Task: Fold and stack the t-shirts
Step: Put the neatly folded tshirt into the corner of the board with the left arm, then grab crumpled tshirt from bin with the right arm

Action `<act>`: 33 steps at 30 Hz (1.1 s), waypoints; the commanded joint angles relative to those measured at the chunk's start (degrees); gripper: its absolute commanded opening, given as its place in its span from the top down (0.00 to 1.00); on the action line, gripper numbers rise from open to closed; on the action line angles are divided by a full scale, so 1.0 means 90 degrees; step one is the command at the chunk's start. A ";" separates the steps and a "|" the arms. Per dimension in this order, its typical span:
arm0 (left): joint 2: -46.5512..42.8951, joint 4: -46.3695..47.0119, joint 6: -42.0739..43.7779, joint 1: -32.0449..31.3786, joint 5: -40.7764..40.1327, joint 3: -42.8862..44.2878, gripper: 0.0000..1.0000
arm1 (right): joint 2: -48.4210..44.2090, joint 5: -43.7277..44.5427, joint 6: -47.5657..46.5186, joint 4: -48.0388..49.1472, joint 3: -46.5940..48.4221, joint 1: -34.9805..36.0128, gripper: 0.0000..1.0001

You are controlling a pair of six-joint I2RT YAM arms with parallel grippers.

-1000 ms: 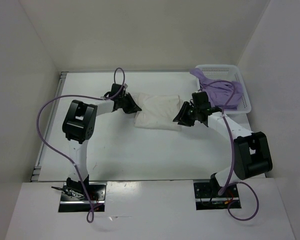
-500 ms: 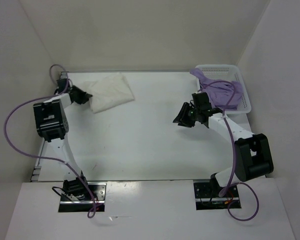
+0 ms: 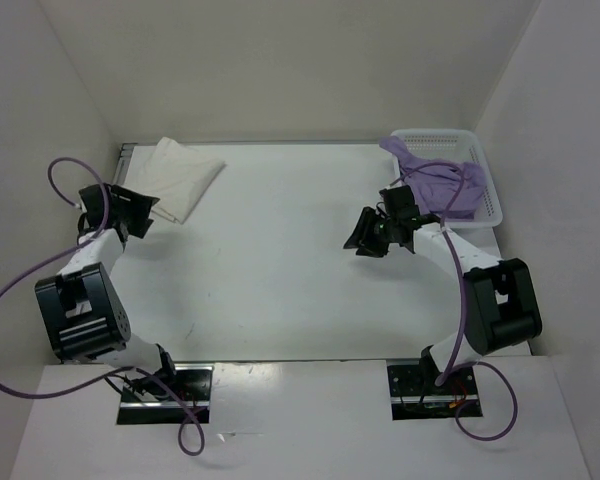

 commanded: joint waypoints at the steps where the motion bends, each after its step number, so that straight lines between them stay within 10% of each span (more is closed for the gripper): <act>1: -0.0426 0.0301 0.0312 0.0020 -0.0256 0.0079 0.33 | 0.0052 -0.0044 -0.0184 -0.0045 0.0289 -0.0012 0.52; 7: 0.0950 0.0086 0.0732 -0.1247 -0.0147 0.1349 0.75 | 0.0169 -0.0132 -0.0252 -0.0045 0.0289 -0.0012 1.00; 17: 0.4074 -0.0471 0.0752 -0.1884 0.0281 0.4005 0.83 | -0.0289 0.0054 0.0079 -0.0045 0.0347 0.0047 0.99; 33: 0.4381 -0.0404 0.0713 -0.1289 0.0349 0.4722 0.51 | 0.0246 0.0991 -0.0066 -0.0747 0.2230 -0.0167 0.69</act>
